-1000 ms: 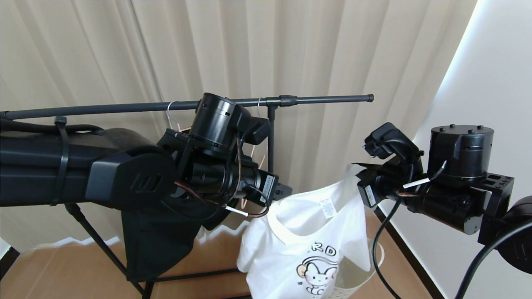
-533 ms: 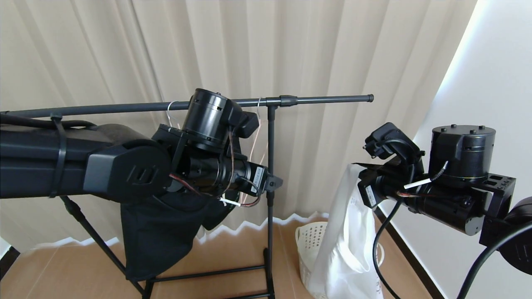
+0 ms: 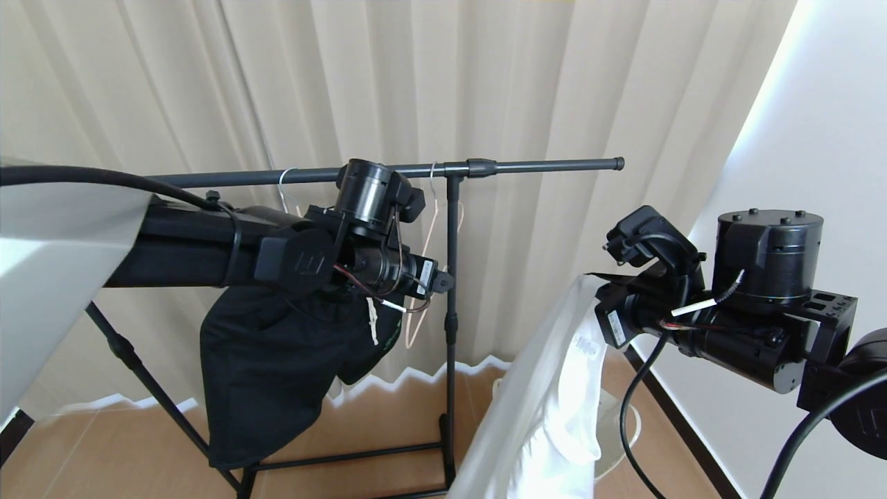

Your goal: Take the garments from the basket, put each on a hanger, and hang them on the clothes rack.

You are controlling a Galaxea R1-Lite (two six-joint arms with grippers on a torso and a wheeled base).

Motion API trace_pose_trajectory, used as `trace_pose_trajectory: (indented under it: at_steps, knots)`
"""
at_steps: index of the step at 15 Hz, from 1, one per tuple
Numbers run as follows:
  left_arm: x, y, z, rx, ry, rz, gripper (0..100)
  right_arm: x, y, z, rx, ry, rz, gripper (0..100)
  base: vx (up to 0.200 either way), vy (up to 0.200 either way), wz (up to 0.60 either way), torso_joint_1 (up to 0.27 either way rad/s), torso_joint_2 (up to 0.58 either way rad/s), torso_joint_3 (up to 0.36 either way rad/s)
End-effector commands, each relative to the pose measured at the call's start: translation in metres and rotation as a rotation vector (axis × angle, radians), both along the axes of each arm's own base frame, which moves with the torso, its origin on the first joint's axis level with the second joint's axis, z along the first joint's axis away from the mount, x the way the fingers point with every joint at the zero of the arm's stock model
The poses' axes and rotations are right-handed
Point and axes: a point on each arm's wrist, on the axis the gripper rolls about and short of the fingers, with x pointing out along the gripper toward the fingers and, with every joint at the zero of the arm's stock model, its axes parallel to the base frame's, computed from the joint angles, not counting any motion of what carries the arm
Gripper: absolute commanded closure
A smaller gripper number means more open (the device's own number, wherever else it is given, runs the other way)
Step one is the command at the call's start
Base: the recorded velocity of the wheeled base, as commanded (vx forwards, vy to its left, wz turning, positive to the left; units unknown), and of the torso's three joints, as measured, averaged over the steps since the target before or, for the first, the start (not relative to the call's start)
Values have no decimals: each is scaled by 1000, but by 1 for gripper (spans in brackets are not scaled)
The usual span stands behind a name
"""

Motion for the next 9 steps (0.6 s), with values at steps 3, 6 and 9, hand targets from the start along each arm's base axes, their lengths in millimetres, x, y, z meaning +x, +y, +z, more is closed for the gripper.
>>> trace_pose_trajectory:
  at_steps: [3,6,9]
  knots:
    - [27,-4,-27,22,25,31,0,0,0,-1,-1,1,-1,100,0,0,0,0,0,0]
    - [43,-10,-38,28,16,46,0,0,0,-1,-3,4,-1,100,0,0,0,0,0,0]
    - [54,-15,-45,43,-2,76,0,0,0,-1,-3,4,-1,100,0,0,0,0,0,0]
